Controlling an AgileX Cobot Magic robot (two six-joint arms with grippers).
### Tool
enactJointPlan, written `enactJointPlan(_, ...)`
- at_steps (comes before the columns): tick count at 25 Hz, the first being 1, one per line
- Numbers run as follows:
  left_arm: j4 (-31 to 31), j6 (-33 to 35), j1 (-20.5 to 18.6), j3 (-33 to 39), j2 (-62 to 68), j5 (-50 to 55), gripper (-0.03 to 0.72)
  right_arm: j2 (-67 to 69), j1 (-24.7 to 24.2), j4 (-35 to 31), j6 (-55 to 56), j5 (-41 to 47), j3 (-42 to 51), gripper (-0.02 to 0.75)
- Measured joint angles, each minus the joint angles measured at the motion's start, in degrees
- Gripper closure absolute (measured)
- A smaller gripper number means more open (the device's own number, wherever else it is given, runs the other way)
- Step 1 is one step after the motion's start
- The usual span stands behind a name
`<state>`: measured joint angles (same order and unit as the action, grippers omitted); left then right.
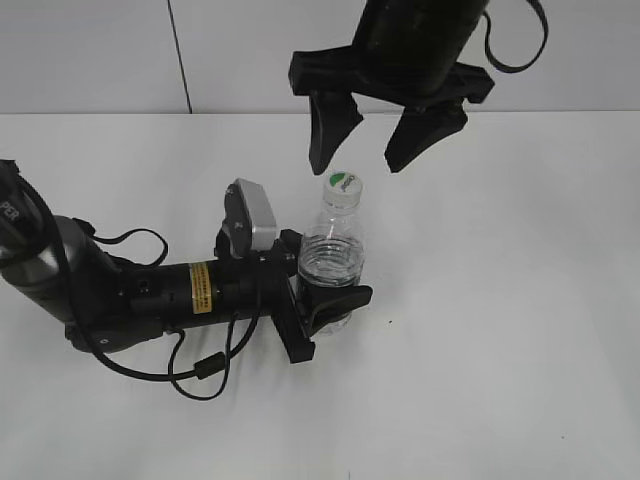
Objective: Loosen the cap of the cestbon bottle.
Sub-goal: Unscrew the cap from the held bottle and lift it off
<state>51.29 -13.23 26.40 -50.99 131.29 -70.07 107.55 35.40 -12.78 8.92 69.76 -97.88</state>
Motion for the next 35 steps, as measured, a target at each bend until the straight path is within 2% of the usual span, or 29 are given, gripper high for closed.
enactJointPlan(14, 0.00, 0.00, 0.00, 0.00, 0.00, 0.00, 0.288, 5.09, 0.97, 0.11, -0.10, 0.06, -1.07, 0.153)
enactJointPlan(20, 0.00, 0.00, 0.00, 0.00, 0.00, 0.00, 0.288, 5.11, 0.97, 0.64, -0.10, 0.06, -1.07, 0.230)
enactJointPlan(26, -0.07, 0.00, 0.00, 0.00, 0.00, 0.00, 0.288, 5.11, 1.03, 0.71, -0.22, 0.06, -1.07, 0.429)
enactJointPlan(35, -0.13, 0.00, 0.00, 0.00, 0.00, 0.00, 0.288, 5.11, 1.03, 0.71, -7.04, 0.06, -1.07, 0.437)
